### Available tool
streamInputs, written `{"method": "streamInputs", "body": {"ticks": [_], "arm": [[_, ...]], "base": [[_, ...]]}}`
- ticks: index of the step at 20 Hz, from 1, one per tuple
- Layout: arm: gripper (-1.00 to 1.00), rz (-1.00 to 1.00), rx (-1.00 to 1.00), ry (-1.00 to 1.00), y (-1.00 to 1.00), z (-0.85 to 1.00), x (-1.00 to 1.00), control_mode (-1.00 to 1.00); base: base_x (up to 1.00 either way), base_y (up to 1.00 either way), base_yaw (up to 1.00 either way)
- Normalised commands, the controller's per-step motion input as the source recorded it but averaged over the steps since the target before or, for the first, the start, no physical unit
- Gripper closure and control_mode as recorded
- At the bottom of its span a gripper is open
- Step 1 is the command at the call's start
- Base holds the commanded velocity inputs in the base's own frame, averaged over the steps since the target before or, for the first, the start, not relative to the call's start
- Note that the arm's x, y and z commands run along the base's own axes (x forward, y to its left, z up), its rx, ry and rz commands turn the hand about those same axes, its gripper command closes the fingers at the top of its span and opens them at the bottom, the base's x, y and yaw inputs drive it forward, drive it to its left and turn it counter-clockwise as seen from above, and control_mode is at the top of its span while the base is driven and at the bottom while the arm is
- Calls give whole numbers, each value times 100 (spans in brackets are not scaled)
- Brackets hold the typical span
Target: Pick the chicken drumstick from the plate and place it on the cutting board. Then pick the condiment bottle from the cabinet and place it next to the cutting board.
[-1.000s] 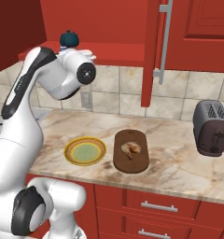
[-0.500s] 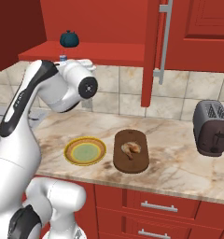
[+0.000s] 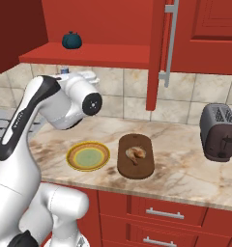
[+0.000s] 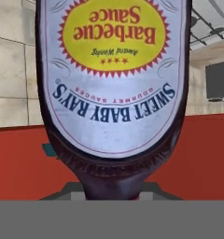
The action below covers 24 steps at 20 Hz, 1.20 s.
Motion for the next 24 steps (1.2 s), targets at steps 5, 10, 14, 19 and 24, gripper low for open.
{"method": "streamInputs", "body": {"ticks": [5,10,14,19,24], "arm": [[100,0,0,7,0,-1,-19,-100],[100,0,0,5,0,-10,-7,-100],[100,0,0,6,0,-23,-8,-100],[100,0,0,6,0,-34,-4,-100],[100,0,2,5,0,-38,-1,-100]], "base": [[0,0,0],[0,0,0],[0,0,0],[0,0,0],[0,0,0]]}}
